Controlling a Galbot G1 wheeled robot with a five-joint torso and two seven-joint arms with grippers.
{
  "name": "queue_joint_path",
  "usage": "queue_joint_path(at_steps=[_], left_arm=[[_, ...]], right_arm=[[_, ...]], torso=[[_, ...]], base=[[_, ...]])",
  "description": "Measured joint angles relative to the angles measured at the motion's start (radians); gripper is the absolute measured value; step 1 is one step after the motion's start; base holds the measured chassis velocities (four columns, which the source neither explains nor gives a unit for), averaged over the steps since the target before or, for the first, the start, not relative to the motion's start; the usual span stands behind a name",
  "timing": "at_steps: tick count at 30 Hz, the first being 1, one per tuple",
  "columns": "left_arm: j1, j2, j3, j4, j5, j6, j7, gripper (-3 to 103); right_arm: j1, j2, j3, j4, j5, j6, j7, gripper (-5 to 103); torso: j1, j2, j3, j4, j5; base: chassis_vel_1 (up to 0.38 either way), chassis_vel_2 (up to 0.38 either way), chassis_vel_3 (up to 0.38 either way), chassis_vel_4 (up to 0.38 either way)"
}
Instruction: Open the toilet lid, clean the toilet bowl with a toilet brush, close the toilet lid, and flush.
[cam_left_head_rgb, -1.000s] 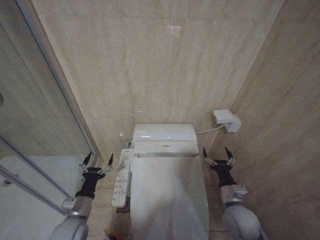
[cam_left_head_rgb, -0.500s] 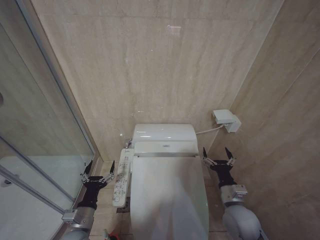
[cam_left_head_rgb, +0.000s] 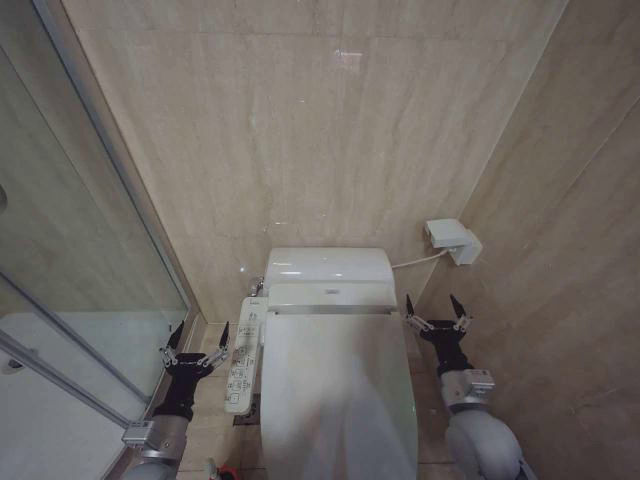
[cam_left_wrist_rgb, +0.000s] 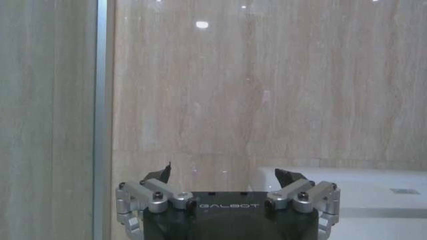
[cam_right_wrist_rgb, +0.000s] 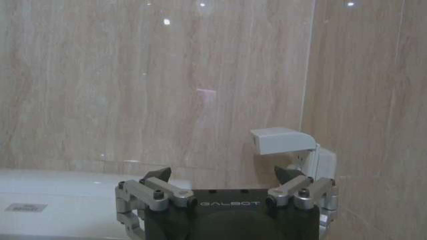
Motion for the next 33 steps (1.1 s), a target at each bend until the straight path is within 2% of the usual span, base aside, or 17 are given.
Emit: queue_joint_path(at_steps=[19, 30, 32, 33], left_arm=[[-0.001, 0.001, 0.0, 0.001, 0.003, -0.001, 0.0, 100], [-0.001, 0.001, 0.0, 0.002, 0.003, -0.001, 0.0, 100], [-0.001, 0.001, 0.0, 0.002, 0.003, -0.001, 0.001, 100], [-0.001, 0.001, 0.0, 0.002, 0.003, -0.001, 0.001, 100]], right_arm=[[0.0, 0.0, 0.0, 0.0, 0.0, 0.0, 0.0, 100], [0.0, 0.0, 0.0, 0.0, 0.0, 0.0, 0.0, 100], [0.0, 0.0, 0.0, 0.0, 0.0, 0.0, 0.0, 100], [0.0, 0.0, 0.0, 0.0, 0.0, 0.0, 0.0, 100]], torso=[[0.0, 0.0, 0.0, 0.0001, 0.0], [0.0, 0.0, 0.0, 0.0003, -0.0001], [0.0, 0.0, 0.0, -0.0004, 0.0004], [0.0, 0.0, 0.0, -0.0003, -0.0004]], base=[[0.002, -0.003, -0.002, 0.002], [0.168, -0.151, -0.143, 0.166], [0.243, -0.238, -0.22, 0.227], [0.256, -0.278, -0.258, 0.251]])
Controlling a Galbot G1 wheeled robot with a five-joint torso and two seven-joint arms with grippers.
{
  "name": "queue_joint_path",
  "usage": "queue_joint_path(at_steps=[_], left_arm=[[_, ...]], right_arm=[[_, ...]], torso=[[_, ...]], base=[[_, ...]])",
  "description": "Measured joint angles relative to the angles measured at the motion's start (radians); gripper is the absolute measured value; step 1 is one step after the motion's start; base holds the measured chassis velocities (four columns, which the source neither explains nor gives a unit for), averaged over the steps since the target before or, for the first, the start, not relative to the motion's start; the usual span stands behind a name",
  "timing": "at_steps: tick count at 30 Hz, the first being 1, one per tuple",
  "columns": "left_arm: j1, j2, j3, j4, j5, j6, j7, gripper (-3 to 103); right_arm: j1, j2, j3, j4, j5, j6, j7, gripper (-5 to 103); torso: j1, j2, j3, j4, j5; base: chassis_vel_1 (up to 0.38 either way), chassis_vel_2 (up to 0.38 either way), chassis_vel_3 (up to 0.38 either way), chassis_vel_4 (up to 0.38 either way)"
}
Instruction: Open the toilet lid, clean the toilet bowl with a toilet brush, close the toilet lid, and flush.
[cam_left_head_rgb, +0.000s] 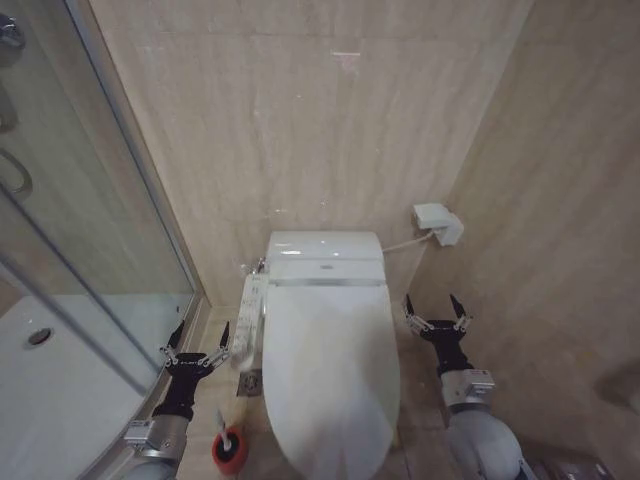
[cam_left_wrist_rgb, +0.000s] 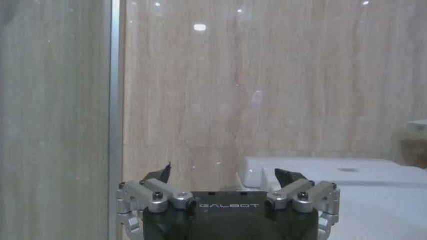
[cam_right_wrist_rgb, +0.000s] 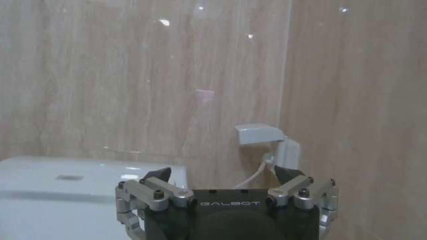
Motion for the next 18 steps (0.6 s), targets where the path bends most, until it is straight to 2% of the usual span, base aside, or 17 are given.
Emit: queue_joint_path(at_steps=[4, 6, 9, 12, 13, 15, 16, 18], left_arm=[[0.0, 0.0, 0.0, 0.0, 0.0, 0.0, 0.0, 100], [0.0, 0.0, 0.0, 0.0, 0.0, 0.0, 0.0, 100], [0.0, 0.0, 0.0, 0.0, 0.0, 0.0, 0.0, 100], [0.0, 0.0, 0.0, 0.0, 0.0, 0.0, 0.0, 100], [0.0, 0.0, 0.0, 0.0, 0.0, 0.0, 0.0, 100], [0.0, 0.0, 0.0, 0.0, 0.0, 0.0, 0.0, 100], [0.0, 0.0, 0.0, 0.0, 0.0, 0.0, 0.0, 100], [0.0, 0.0, 0.0, 0.0, 0.0, 0.0, 0.0, 100]], right_arm=[[0.0, 0.0, 0.0, 0.0, 0.0, 0.0, 0.0, 100], [0.0, 0.0, 0.0, 0.0, 0.0, 0.0, 0.0, 100], [0.0, 0.0, 0.0, 0.0, 0.0, 0.0, 0.0, 100], [0.0, 0.0, 0.0, 0.0, 0.0, 0.0, 0.0, 100], [0.0, 0.0, 0.0, 0.0, 0.0, 0.0, 0.0, 100], [0.0, 0.0, 0.0, 0.0, 0.0, 0.0, 0.0, 100], [0.0, 0.0, 0.0, 0.0, 0.0, 0.0, 0.0, 100], [0.0, 0.0, 0.0, 0.0, 0.0, 0.0, 0.0, 100]], torso=[[0.0, 0.0, 0.0, 0.0009, 0.0002], [0.0, 0.0, 0.0, 0.0004, 0.0008], [0.0, 0.0, 0.0, 0.0002, -0.0003], [0.0, 0.0, 0.0, 0.0002, 0.0014], [0.0, 0.0, 0.0, 0.0, -0.0004], [0.0, 0.0, 0.0, 0.0003, -0.0007], [0.0, 0.0, 0.0, 0.0004, 0.0015], [0.0, 0.0, 0.0, 0.0005, 0.0015]], base=[[0.273, -0.275, -0.26, 0.276], [0.354, -0.268, -0.344, 0.309], [0.339, -0.35, -0.342, 0.335], [0.379, -0.34, -0.369, 0.368], [0.349, -0.406, -0.381, 0.387], [0.349, -0.39, -0.368, 0.387], [0.383, -0.375, -0.382, 0.372], [0.339, -0.353, -0.382, 0.372]])
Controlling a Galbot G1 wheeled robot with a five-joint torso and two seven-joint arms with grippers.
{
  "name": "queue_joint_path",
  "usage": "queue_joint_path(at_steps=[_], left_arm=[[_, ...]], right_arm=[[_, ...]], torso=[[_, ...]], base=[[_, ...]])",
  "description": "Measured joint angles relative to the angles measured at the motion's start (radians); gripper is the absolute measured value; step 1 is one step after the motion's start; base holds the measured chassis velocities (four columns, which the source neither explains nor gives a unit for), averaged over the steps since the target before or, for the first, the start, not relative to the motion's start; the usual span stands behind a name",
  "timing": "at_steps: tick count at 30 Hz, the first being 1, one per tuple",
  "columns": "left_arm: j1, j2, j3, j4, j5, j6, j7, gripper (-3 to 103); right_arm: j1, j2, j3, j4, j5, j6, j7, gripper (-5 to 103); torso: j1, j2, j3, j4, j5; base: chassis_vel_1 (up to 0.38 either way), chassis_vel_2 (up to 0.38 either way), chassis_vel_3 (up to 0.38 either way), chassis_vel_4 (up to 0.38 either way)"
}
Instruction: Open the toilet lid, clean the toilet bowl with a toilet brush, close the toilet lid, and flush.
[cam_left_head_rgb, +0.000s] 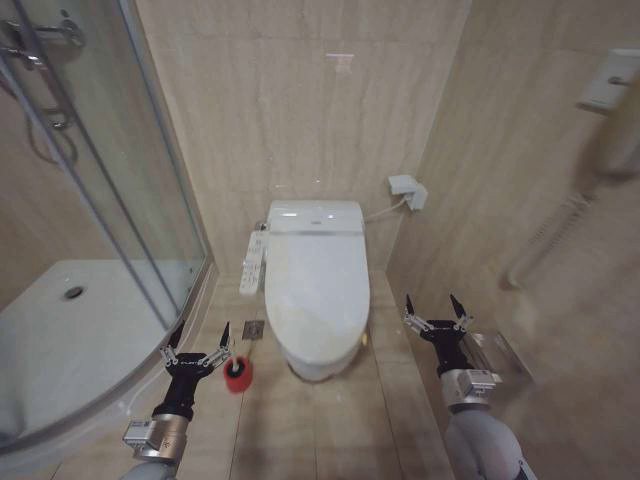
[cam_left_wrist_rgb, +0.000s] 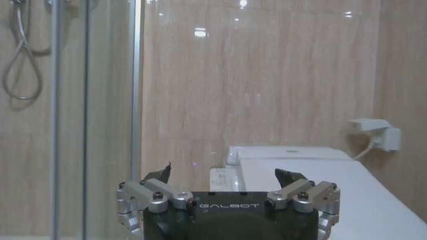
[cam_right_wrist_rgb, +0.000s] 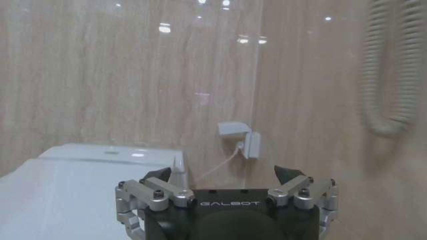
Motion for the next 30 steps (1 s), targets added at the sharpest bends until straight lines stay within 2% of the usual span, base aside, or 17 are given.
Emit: queue_joint_path(at_steps=[1, 2, 3, 4, 6, 7, 10, 12, 17, 30], left_arm=[[0.0, 0.0, 0.0, 0.0, 0.0, 0.0, 0.0, 100], [0.0, 0.0, 0.0, 0.0, 0.0, 0.0, 0.0, 100], [0.0, 0.0, 0.0, 0.0, 0.0, 0.0, 0.0, 100], [0.0, 0.0, 0.0, 0.0, 0.0, 0.0, 0.0, 100], [0.0, 0.0, 0.0, 0.0, 0.0, 0.0, 0.0, 100], [0.0, 0.0, 0.0, 0.0, 0.0, 0.0, 0.0, 100], [0.0, 0.0, 0.0, 0.0, 0.0, 0.0, 0.0, 100], [0.0, 0.0, 0.0, 0.0, 0.0, 0.0, 0.0, 100], [-0.001, 0.0, 0.0, 0.0, 0.0, 0.0, 0.0, 100], [0.0, 0.0, 0.0, 0.0, 0.0, 0.0, 0.0, 100]], right_arm=[[0.0, 0.0, 0.0, 0.0, 0.0, 0.0, 0.0, 100], [0.0, 0.0, 0.0, 0.0, 0.0, 0.0, 0.0, 100], [0.0, 0.0, 0.0, 0.0, 0.0, 0.0, 0.0, 100], [0.0, 0.0, 0.0, 0.0, 0.0, 0.0, 0.0, 100], [0.0, 0.0, 0.0, 0.0, 0.0, 0.0, 0.0, 100], [0.0, 0.0, 0.0, 0.0, 0.0, 0.0, 0.0, 100], [0.0, 0.0, 0.0, 0.0, 0.0, 0.0, 0.0, 100], [0.0, 0.0, 0.0, 0.0, 0.0, 0.0, 0.0, 100], [0.001, 0.0, 0.0, 0.0, 0.0, 0.0, 0.0, 100], [0.0, 0.0, 0.0, 0.0, 0.0, 0.0, 0.0, 100]], torso=[[0.0, 0.0, 0.0, -0.0005, -0.0024], [0.0, 0.0, 0.0, -0.0003, -0.0025], [0.0, 0.0, 0.0, 0.0003, -0.0005], [-0.001, 0.0, 0.0, -0.0004, 0.0002], [-0.001, 0.0, 0.0, -0.0006, -0.0007], [-0.001, 0.0, -0.001, -0.0001, -0.0029], [-0.001, 0.0, 0.0, -0.0002, -0.0005], [0.0, 0.0, 0.0, -0.0005, -0.0015], [0.001, 0.0, 0.0, 0.0001, -0.0013], [0.0, 0.0, 0.0, -0.0002, -0.0011]], base=[[0.339, -0.353, -0.342, 0.37], [0.352, -0.327, -0.342, 0.319], [0.352, -0.279, -0.315, 0.319], [0.306, -0.279, -0.283, 0.265], [0.217, -0.256, -0.283, 0.265], [0.217, -0.057, -0.163, 0.214], [0.091, -0.058, -0.138, 0.106], [0.002, -0.031, 0.004, 0.021], [-0.059, 0.054, 0.043, -0.049], [0.031, -0.004, -0.024, 0.005]])
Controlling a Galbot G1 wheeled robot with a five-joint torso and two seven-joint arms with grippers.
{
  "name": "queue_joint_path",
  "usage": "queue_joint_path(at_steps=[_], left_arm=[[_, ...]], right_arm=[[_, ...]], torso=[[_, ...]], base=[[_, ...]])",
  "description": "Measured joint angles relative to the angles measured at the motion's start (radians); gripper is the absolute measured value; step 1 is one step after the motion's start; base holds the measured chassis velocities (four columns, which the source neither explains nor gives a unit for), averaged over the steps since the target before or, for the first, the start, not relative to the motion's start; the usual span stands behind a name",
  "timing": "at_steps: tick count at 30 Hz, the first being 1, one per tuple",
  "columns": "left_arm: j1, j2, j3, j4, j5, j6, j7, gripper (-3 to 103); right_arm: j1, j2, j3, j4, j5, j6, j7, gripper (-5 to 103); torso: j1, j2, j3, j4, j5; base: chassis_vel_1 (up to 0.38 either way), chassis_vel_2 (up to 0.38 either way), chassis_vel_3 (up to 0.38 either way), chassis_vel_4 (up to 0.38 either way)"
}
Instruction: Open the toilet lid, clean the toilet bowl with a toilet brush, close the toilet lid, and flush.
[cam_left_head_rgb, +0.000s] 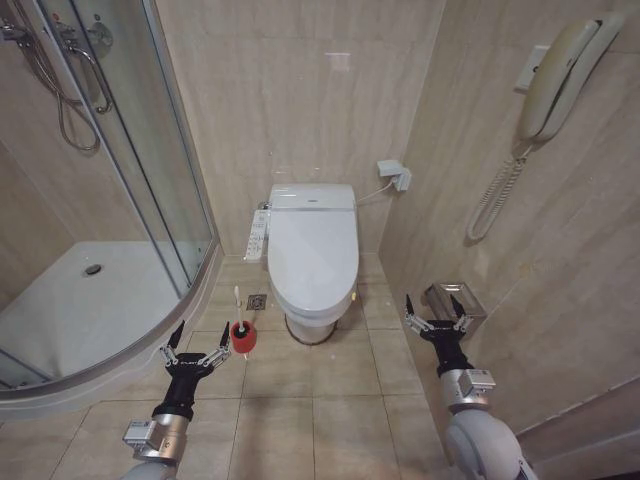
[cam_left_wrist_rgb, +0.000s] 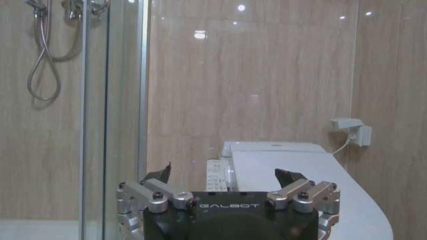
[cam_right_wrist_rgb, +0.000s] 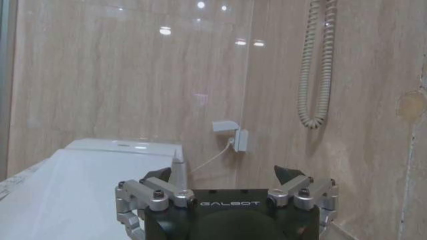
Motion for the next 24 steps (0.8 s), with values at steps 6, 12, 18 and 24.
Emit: queue_joint_path(at_steps=[6, 12, 18, 24], left_arm=[[0.0, 0.0, 0.0, 0.0, 0.0, 0.0, 0.0, 100], [0.0, 0.0, 0.0, 0.0, 0.0, 0.0, 0.0, 100], [0.0, 0.0, 0.0, 0.0, 0.0, 0.0, 0.0, 100], [0.0, 0.0, 0.0, 0.0, 0.0, 0.0, 0.0, 100]], right_arm=[[0.0, 0.0, 0.0, 0.0, 0.0, 0.0, 0.0, 100], [0.0, 0.0, 0.0, 0.0, 0.0, 0.0, 0.0, 100], [0.0, 0.0, 0.0, 0.0, 0.0, 0.0, 0.0, 100], [0.0, 0.0, 0.0, 0.0, 0.0, 0.0, 0.0, 100]], torso=[[0.0, 0.0, 0.0, 0.0, 0.0], [0.0, 0.0, 0.0, 0.0, -0.0001], [0.0, 0.0, 0.0, 0.0, 0.0], [0.0, 0.0, 0.0, 0.0, 0.0]], base=[[0.0, 0.0, 0.0, 0.0], [0.0, 0.0, 0.0, 0.0], [0.022, -0.039, -0.031, 0.026], [0.057, -0.046, -0.045, 0.054]])
